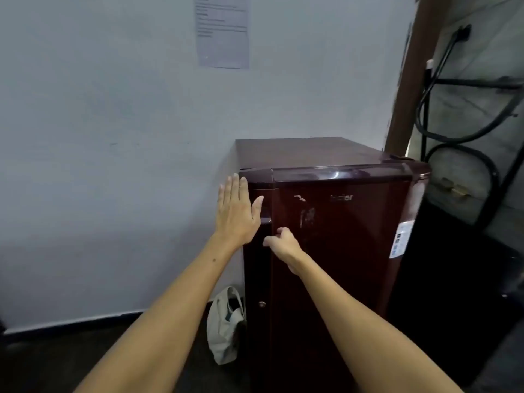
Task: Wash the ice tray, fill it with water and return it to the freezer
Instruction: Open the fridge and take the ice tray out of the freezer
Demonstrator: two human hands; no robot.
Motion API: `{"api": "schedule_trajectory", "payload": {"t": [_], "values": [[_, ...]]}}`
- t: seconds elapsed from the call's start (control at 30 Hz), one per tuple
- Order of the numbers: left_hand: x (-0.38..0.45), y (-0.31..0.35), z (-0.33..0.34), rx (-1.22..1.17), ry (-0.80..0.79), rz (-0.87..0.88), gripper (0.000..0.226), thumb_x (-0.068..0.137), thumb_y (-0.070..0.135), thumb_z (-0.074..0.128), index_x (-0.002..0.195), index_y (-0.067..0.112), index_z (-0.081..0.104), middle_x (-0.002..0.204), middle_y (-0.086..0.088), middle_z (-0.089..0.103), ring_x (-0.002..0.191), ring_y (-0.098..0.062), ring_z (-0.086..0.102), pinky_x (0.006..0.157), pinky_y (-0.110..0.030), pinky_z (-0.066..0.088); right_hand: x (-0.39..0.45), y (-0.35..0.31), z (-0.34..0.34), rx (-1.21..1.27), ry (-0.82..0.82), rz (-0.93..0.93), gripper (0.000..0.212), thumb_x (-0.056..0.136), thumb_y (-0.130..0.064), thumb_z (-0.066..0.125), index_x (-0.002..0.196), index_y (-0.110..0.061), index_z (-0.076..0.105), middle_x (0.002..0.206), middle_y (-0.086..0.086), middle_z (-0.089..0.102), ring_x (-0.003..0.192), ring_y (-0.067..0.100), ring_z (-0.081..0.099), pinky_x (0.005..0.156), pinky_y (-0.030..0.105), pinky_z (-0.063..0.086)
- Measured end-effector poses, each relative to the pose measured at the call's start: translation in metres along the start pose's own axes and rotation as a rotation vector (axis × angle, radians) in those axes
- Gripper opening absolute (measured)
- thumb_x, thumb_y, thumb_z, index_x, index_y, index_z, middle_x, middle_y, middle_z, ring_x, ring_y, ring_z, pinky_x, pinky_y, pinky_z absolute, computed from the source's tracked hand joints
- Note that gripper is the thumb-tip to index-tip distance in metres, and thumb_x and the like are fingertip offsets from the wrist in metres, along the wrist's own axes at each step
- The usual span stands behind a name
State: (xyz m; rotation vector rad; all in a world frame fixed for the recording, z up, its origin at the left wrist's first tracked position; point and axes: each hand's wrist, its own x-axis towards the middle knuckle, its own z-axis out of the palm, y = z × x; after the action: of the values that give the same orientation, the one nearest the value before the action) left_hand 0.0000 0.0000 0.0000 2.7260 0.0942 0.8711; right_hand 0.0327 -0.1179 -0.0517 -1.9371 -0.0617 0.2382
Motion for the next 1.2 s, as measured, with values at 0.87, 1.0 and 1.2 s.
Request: {"api": "schedule_trajectory", "payload": {"t": [0.87,1.0,1.2], "values": [[0.069,-0.006,0.057,0.184,-0.047,0.127,0.066,0.102,0.039,0.026,0.151,0.002,0.005,0.160,-0.013,0.004,0.148,-0.026,-0.005,0.120,-0.035,-0.009,0.049,0.022,0.046,0.193,0.101,-0.117,0.009,0.074,-0.014,0.061,0.075,-0.010,0.053,0.062,-0.001,0.055,0.052,0.013,0.051,0.051,0.027,0.040],[0.069,-0.004,0.058,0.220,-0.045,0.111,0.067,0.102,0.040,0.024,0.151,0.002,0.001,0.160,-0.014,0.001,0.148,-0.026,-0.007,0.120,-0.036,-0.009,0.049,0.022,0.044,0.179,0.064,-0.116,0.015,0.074,-0.014,0.061,0.068,-0.014,0.047,0.060,-0.001,0.051,0.051,0.013,0.047,0.049,0.027,0.037],[0.067,-0.001,0.057,0.244,-0.044,0.093,0.067,0.101,0.040,0.026,0.151,0.001,0.003,0.160,-0.015,0.003,0.148,-0.027,-0.005,0.120,-0.037,-0.006,0.047,0.022,0.041,0.155,0.036,-0.104,0.010,0.077,-0.016,0.062,0.078,-0.012,0.053,0.071,0.001,0.057,0.061,0.015,0.054,0.055,0.028,0.043]]}}
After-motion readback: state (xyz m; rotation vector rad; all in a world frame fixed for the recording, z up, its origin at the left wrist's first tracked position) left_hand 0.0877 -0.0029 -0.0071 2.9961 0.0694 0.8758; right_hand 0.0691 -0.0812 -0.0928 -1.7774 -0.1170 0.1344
